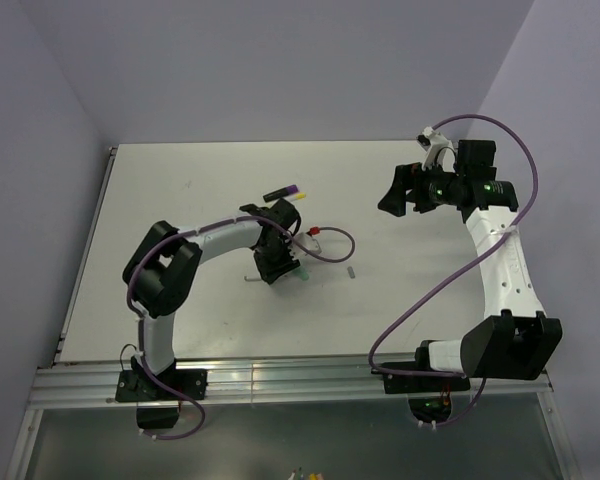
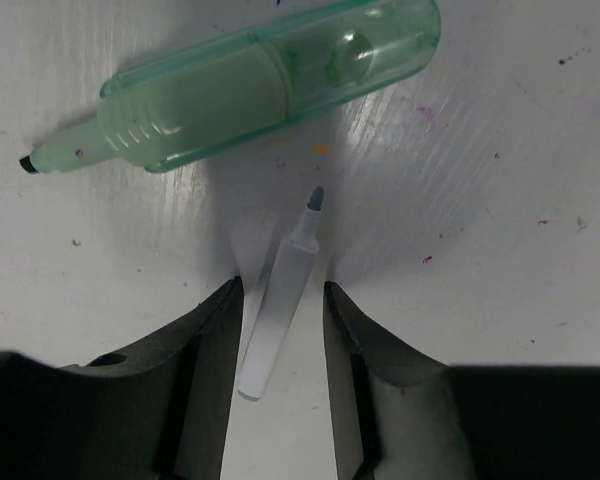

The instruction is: Insert the pens into the pen caps

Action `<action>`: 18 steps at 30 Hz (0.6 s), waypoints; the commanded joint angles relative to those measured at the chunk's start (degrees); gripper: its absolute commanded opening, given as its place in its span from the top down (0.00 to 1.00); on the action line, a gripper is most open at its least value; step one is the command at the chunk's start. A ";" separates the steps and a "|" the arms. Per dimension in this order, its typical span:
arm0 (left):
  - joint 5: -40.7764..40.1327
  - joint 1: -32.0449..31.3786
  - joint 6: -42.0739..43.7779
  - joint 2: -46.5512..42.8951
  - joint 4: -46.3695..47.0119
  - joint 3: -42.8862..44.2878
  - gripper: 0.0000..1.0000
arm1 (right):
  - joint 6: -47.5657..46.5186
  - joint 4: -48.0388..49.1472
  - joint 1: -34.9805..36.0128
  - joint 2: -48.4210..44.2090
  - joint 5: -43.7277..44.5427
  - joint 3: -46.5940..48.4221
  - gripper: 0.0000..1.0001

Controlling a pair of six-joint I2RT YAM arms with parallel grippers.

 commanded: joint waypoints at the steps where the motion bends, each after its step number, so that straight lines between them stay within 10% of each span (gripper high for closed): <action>1: -1.34 -1.43 -0.13 1.94 1.59 1.63 0.58 | -1.01 -0.32 -0.67 0.23 -0.51 0.42 0.00; 6: -3.62 -3.10 0.23 2.82 4.05 -0.65 0.65 | -1.45 -0.76 -0.85 0.32 -0.24 0.94 0.00; 13: -5.91 -5.83 -1.00 0.63 6.52 -4.70 1.00 | -1.19 -1.02 -1.03 0.67 -0.59 1.65 0.02; 18: -0.57 -5.66 -3.90 -6.13 0.04 -2.25 1.00 | -2.06 -2.77 -1.03 1.02 -0.77 5.86 0.02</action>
